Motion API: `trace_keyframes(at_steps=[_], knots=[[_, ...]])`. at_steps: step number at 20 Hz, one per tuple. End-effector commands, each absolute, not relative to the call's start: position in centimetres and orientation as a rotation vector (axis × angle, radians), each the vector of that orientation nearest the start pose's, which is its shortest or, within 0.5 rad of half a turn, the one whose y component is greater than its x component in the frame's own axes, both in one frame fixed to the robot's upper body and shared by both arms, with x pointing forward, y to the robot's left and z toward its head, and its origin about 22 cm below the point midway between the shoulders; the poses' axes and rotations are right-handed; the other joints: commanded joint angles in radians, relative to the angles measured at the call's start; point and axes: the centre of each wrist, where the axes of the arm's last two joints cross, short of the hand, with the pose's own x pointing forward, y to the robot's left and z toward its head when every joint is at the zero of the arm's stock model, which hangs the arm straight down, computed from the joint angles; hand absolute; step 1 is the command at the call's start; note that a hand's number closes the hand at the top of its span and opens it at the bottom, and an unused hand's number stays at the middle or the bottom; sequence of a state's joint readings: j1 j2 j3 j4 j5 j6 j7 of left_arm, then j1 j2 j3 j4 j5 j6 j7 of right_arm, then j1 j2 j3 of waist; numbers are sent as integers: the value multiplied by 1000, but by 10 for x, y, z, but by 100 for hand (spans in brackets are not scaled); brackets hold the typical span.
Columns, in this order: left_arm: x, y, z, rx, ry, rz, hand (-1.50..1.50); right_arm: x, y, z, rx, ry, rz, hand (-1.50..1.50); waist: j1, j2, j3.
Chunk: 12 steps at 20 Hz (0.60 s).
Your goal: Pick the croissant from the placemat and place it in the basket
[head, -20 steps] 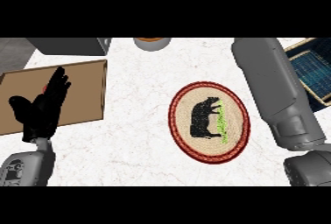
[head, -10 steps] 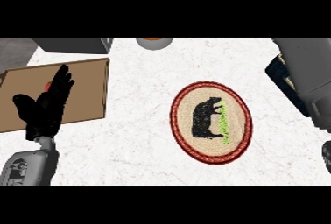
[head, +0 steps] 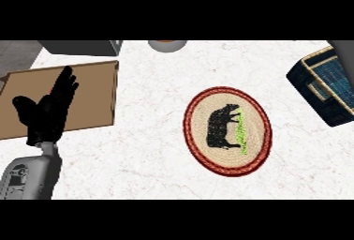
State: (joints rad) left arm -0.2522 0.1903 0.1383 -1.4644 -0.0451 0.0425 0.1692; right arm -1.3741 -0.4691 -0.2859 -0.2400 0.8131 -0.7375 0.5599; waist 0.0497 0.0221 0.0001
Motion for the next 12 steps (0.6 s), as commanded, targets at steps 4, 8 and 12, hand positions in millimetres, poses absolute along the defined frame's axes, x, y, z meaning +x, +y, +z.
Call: trace_keyframes(at_steps=[4,8,12], knots=[[301,269,61,249,-1565,-73,0,468,-324,215,-1304,-1154,-259,150,15,6,2],[304,277,58,241,-1558,-85,0,466,-332,217,-1302,-1108,-272,150,19,8,1],[290,287,44,243,-1551,-74,0,461,-347,208,-1288,-1120,-298,150,14,4,1]])
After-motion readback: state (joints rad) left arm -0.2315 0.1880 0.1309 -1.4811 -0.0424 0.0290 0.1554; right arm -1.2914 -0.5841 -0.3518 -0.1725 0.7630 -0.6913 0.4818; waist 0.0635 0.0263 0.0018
